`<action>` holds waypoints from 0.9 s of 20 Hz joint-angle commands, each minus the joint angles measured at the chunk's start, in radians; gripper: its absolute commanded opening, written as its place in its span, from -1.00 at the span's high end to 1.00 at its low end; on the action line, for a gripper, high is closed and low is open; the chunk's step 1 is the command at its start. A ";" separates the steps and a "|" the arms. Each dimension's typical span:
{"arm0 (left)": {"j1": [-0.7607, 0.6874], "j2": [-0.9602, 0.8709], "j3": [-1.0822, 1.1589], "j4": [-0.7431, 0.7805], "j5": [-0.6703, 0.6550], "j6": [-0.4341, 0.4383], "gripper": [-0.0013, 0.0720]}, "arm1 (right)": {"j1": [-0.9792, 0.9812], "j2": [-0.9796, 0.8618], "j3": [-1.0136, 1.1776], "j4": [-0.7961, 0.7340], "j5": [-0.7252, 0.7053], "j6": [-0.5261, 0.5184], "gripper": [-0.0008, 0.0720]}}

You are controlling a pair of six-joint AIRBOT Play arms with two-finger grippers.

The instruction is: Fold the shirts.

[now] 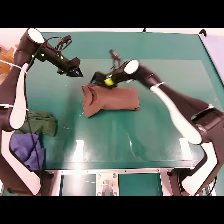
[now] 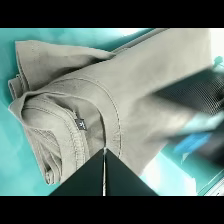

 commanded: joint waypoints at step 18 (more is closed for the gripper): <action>0.001 0.000 0.000 0.351 -0.010 -0.075 0.90 | -0.369 -0.004 -0.460 0.363 0.153 -0.297 0.67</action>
